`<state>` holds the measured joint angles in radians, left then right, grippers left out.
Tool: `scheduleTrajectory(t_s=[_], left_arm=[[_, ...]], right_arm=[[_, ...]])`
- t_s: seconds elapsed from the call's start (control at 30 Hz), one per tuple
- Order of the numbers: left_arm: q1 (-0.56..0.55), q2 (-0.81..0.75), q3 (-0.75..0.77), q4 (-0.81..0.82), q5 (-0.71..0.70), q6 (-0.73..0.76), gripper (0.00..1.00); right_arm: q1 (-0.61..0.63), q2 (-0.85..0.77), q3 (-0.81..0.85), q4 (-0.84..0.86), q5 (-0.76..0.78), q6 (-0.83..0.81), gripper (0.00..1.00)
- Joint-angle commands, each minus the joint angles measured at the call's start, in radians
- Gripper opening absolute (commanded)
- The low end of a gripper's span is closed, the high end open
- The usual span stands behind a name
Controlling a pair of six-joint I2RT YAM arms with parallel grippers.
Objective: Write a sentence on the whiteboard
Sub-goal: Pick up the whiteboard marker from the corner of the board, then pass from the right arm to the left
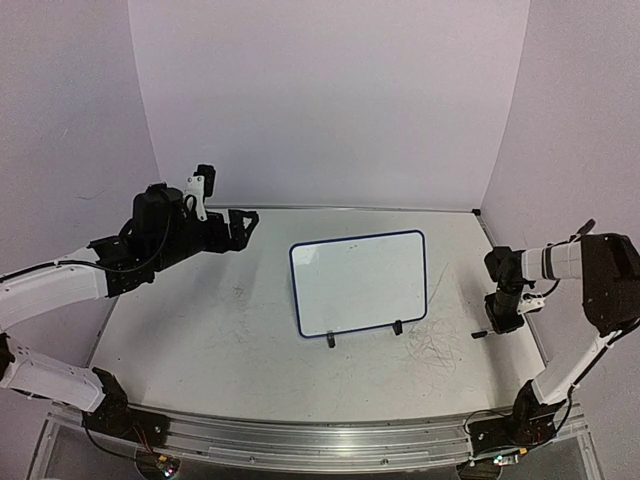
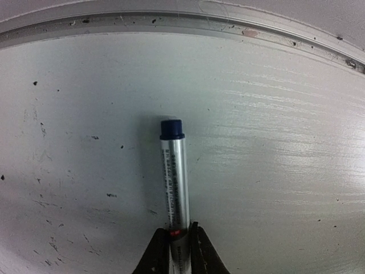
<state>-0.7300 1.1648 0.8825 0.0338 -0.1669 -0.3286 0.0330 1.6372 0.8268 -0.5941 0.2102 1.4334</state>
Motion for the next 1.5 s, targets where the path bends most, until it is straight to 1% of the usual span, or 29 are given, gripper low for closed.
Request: scheduleTrajectory(t_s=[0.0,0.1,0.2,0.3,0.4,0.47,0.57,0.63,0.7,0.8,0.9,0.97,1.07,1.17,1.27,1.4,1.47], left_arm=[[0.004,-0.025,0.060,0.000,0.002,0.005,0.98],[0.004,-0.022,0.088,-0.017,0.009,-0.011,0.99],[0.004,-0.008,0.126,-0.027,0.041,-0.029,0.99],[0.004,0.019,0.177,-0.028,0.127,-0.045,0.99],[0.003,0.052,0.225,-0.028,0.253,-0.063,0.99],[0.003,0.079,0.259,-0.027,0.330,-0.079,0.99],[0.001,0.128,0.300,-0.001,0.439,-0.116,0.99],[-0.005,0.163,0.325,0.036,0.524,-0.145,0.97],[-0.027,0.211,0.349,0.063,0.553,-0.175,0.95],[-0.080,0.279,0.383,0.110,0.569,-0.202,0.92],[-0.155,0.371,0.449,0.121,0.561,-0.194,0.90],[-0.204,0.425,0.497,0.122,0.559,-0.174,0.89],[-0.267,0.509,0.564,0.134,0.570,-0.150,0.88],[-0.304,0.577,0.602,0.180,0.613,-0.149,0.84],[-0.315,0.611,0.608,0.246,0.666,-0.173,0.81],[-0.315,0.632,0.625,0.286,0.687,-0.191,0.74],[-0.315,0.634,0.620,0.309,0.702,-0.201,0.73]], right_arm=[[-0.005,-0.039,-0.001,-0.012,-0.015,0.002,0.16],[-0.005,-0.099,-0.012,-0.009,-0.013,-0.020,0.14],[-0.005,-0.188,-0.036,0.023,-0.018,-0.075,0.08],[-0.005,-0.314,-0.072,0.094,-0.014,-0.171,0.01],[-0.005,-0.445,-0.115,0.220,-0.055,-0.349,0.00],[-0.005,-0.539,-0.153,0.377,-0.168,-0.532,0.00],[-0.005,-0.691,-0.223,0.649,-0.420,-0.764,0.00],[-0.004,-0.760,-0.255,0.814,-0.592,-0.837,0.00],[-0.002,-0.798,-0.250,0.891,-0.698,-0.873,0.00],[0.004,-0.810,-0.222,0.974,-0.824,-0.864,0.00],[0.041,-0.827,-0.235,1.106,-0.875,-0.788,0.00],[0.098,-0.834,-0.246,1.191,-0.857,-0.731,0.00],[0.229,-0.819,-0.235,1.250,-0.767,-0.710,0.00],[0.333,-0.777,-0.237,1.350,-0.697,-0.672,0.00],[0.404,-0.718,-0.222,1.414,-0.660,-0.654,0.00],[0.497,-0.635,-0.187,1.478,-0.646,-0.643,0.00],[0.533,-0.600,-0.168,1.499,-0.642,-0.643,0.00]])
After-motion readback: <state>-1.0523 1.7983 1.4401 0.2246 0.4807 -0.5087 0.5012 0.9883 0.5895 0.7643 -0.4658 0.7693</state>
